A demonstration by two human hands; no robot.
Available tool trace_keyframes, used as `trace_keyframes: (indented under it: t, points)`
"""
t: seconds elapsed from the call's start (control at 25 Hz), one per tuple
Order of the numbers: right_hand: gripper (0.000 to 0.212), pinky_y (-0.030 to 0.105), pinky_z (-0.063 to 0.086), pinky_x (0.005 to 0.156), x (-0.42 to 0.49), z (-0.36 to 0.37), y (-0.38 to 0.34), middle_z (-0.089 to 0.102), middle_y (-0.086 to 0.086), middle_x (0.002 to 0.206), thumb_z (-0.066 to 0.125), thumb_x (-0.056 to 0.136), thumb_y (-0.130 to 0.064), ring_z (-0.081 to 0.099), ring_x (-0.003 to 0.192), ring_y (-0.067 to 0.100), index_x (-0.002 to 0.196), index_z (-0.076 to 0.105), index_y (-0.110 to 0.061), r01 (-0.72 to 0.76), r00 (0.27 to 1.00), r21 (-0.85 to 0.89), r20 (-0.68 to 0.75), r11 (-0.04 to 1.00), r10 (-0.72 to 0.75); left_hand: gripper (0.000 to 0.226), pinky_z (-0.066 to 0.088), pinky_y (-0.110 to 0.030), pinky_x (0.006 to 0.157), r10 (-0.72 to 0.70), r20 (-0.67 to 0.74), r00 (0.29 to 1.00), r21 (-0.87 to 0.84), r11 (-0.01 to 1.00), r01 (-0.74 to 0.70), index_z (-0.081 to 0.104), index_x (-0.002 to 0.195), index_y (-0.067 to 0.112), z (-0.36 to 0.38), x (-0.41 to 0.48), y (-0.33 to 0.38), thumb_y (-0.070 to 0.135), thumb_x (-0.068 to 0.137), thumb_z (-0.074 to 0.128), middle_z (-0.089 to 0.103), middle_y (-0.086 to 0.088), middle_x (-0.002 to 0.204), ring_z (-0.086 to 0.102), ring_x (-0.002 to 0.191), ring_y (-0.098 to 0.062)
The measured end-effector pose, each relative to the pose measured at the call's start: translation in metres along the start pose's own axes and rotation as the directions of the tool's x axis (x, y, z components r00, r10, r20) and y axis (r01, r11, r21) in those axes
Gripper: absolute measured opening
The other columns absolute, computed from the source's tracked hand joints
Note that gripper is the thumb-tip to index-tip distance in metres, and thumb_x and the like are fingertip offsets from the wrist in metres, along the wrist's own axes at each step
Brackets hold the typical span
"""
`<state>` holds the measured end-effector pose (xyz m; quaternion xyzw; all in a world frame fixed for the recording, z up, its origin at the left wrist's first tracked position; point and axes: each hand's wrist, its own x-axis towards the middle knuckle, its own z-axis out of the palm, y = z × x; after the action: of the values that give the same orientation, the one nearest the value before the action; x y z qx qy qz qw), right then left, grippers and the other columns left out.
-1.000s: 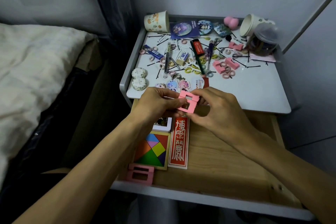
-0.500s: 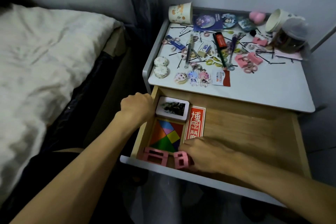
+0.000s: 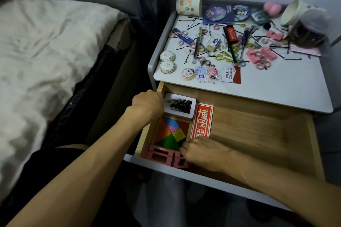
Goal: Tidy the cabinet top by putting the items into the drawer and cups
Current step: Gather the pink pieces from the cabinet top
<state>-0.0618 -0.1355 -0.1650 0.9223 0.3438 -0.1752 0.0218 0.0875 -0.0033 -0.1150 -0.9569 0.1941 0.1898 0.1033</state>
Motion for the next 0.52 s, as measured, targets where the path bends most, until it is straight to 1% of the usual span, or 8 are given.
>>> trace_keyframes:
  t: [0.08, 0.16, 0.2, 0.24, 0.32, 0.36, 0.44, 0.52]
  points:
    - [0.026, 0.041, 0.052, 0.090, -0.001, 0.004, 0.003, 0.060, 0.013, 0.115, 0.052, 0.096, -0.013, 0.061, 0.103, 0.029, 0.121, 0.055, -0.006, -0.029, 0.999, 0.094, -0.035, 0.995, 0.032, 0.023, 0.049, -0.036, 0.069, -0.001, 0.003, 1.000, 0.001, 1.000, 0.001, 0.057, 0.114, 0.006, -0.001, 0.000, 0.000, 0.016, 0.096, 0.047, 0.059, -0.010, 0.098, 0.064, 0.097, -0.031]
    - [0.032, 0.036, 0.051, 0.092, -0.002, 0.007, 0.006, 0.058, 0.009, 0.119, 0.053, 0.097, -0.018, 0.059, 0.107, 0.024, 0.128, 0.052, -0.010, -0.066, 0.995, 0.222, -0.064, 0.973, 0.082, 0.024, 0.047, -0.035, 0.068, 0.000, 0.007, 1.000, 0.017, 1.000, 0.000, 0.057, 0.115, 0.005, -0.001, -0.001, 0.001, 0.014, 0.096, 0.046, 0.061, -0.012, 0.105, 0.063, 0.098, -0.032]
    - [0.036, 0.034, 0.051, 0.093, -0.002, 0.010, 0.007, 0.057, 0.008, 0.122, 0.055, 0.096, -0.019, 0.058, 0.108, 0.022, 0.131, 0.050, -0.012, -0.084, 0.991, 0.272, -0.078, 0.959, 0.109, 0.023, 0.046, -0.035, 0.068, -0.001, 0.004, 1.000, 0.024, 1.000, 0.001, 0.057, 0.115, 0.005, -0.002, -0.001, 0.001, 0.014, 0.096, 0.046, 0.060, -0.012, 0.103, 0.062, 0.097, -0.031]
    - [0.038, 0.033, 0.051, 0.094, -0.001, 0.012, 0.007, 0.056, 0.007, 0.123, 0.057, 0.095, -0.020, 0.058, 0.109, 0.020, 0.131, 0.049, -0.013, -0.096, 0.987, 0.309, -0.093, 0.946, 0.131, 0.023, 0.045, -0.035, 0.067, 0.002, 0.002, 1.000, 0.023, 1.000, -0.002, 0.057, 0.114, 0.005, -0.002, 0.000, 0.001, 0.013, 0.096, 0.047, 0.058, -0.010, 0.096, 0.062, 0.094, -0.031]
    - [0.038, 0.032, 0.050, 0.095, 0.002, 0.020, 0.004, 0.056, 0.006, 0.123, 0.060, 0.093, -0.018, 0.058, 0.109, 0.019, 0.129, 0.052, -0.012, -0.108, 0.982, 0.363, -0.109, 0.926, 0.157, 0.021, 0.045, -0.035, 0.065, 0.007, 0.004, 1.000, 0.010, 1.000, -0.007, 0.058, 0.112, 0.006, -0.001, 0.001, 0.001, 0.014, 0.096, 0.048, 0.051, -0.005, 0.082, 0.060, 0.086, -0.028]
    - [0.035, 0.032, 0.050, 0.094, 0.003, 0.023, 0.002, 0.057, 0.006, 0.120, 0.060, 0.093, -0.017, 0.058, 0.107, 0.018, 0.126, 0.054, -0.012, -0.103, 0.981, 0.373, -0.115, 0.922, 0.156, 0.021, 0.045, -0.035, 0.064, 0.008, 0.003, 1.000, 0.009, 1.000, -0.008, 0.058, 0.112, 0.006, -0.001, 0.001, 0.002, 0.015, 0.096, 0.047, 0.050, -0.004, 0.082, 0.060, 0.086, -0.028]
    - [0.031, 0.033, 0.052, 0.092, 0.007, 0.028, -0.001, 0.059, 0.007, 0.116, 0.057, 0.093, -0.013, 0.060, 0.102, 0.019, 0.125, 0.055, -0.012, -0.092, 0.979, 0.372, -0.135, 0.924, 0.152, 0.022, 0.044, -0.035, 0.065, 0.017, 0.003, 1.000, 0.014, 1.000, -0.017, 0.057, 0.113, 0.005, 0.000, 0.001, 0.002, 0.015, 0.096, 0.047, 0.053, -0.008, 0.090, 0.062, 0.092, -0.030]
    - [0.033, 0.030, 0.050, 0.093, 0.007, 0.028, -0.002, 0.058, 0.007, 0.118, 0.055, 0.094, -0.012, 0.060, 0.104, 0.020, 0.128, 0.055, -0.012, -0.095, 0.976, 0.385, -0.147, 0.918, 0.163, 0.024, 0.044, -0.035, 0.065, 0.034, 0.002, 0.999, 0.017, 0.999, -0.034, 0.057, 0.114, 0.004, 0.000, 0.001, 0.001, 0.015, 0.095, 0.047, 0.055, -0.010, 0.094, 0.062, 0.095, -0.031]
